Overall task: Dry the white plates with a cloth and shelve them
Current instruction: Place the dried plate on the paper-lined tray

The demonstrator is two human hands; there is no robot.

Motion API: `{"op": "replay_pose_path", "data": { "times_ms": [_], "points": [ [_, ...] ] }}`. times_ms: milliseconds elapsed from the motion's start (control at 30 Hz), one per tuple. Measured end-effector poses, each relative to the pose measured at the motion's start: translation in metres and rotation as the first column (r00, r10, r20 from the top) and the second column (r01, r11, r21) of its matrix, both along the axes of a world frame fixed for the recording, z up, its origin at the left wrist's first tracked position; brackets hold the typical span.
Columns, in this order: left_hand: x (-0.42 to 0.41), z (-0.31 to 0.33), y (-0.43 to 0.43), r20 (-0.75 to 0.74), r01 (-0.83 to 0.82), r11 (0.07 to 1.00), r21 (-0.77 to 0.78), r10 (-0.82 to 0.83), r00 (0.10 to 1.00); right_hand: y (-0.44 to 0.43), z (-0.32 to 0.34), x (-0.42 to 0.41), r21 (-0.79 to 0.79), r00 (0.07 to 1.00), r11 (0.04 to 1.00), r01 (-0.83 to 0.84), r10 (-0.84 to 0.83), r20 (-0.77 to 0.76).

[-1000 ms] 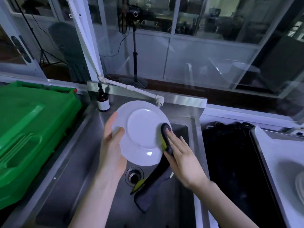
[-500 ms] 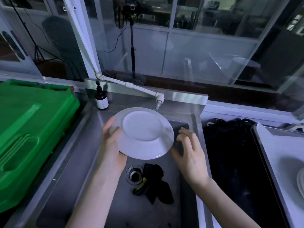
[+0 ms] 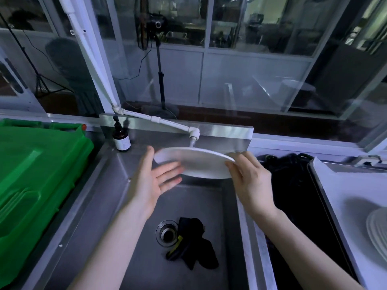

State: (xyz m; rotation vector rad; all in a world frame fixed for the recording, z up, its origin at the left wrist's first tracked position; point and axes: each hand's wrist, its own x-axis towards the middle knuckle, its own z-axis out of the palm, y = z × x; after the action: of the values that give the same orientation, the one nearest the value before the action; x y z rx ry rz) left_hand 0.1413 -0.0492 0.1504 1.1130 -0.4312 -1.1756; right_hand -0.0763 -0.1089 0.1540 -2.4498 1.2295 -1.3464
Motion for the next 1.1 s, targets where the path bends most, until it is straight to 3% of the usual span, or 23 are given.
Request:
{"op": "replay_pose_path", "data": {
  "times_ms": [100, 167, 200, 300, 433, 667, 1100],
  "points": [
    [-0.001, -0.007, -0.007, 0.473, -0.066, 0.998, -0.005, 0.060, 0.879, -0.002, 0.007, -0.025, 0.190, 0.988, 0.979, 0.068, -0.093, 0.126],
    [-0.008, -0.013, -0.012, 0.633, -0.102, 0.995, 0.002, 0.078, 0.770, -0.002, 0.009, -0.046, 0.385, 0.954, 0.922, 0.044, -0.153, 0.257],
    [-0.016, -0.014, -0.015, 0.650, -0.088, 0.996, 0.008, 0.062, 0.757, -0.002, 0.009, -0.056, 0.470, 0.927, 0.883, 0.002, -0.177, 0.330],
    [-0.050, -0.014, -0.026, 0.610, -0.004, 1.000, -0.031, 0.022, 0.792, 0.004, 0.011, -0.088, 0.594, 0.857, 0.801, -0.073, -0.254, 0.449],
    [-0.104, -0.009, -0.041, 0.598, 0.061, 0.996, -0.057, -0.015, 0.802, 0.017, 0.017, -0.139, 0.664, 0.790, 0.744, -0.078, -0.360, 0.496],
    [-0.223, 0.003, -0.057, 0.551, 0.207, 0.978, -0.015, -0.165, 0.818, 0.039, 0.032, -0.256, 0.678, 0.675, 0.735, 0.019, -0.510, 0.534],
    [-0.451, -0.016, -0.087, 0.454, 0.431, 0.891, 0.145, -0.446, 0.771, 0.036, 0.002, -0.474, 0.716, 0.609, 0.591, 0.372, -0.737, 0.292]
  ]
}}
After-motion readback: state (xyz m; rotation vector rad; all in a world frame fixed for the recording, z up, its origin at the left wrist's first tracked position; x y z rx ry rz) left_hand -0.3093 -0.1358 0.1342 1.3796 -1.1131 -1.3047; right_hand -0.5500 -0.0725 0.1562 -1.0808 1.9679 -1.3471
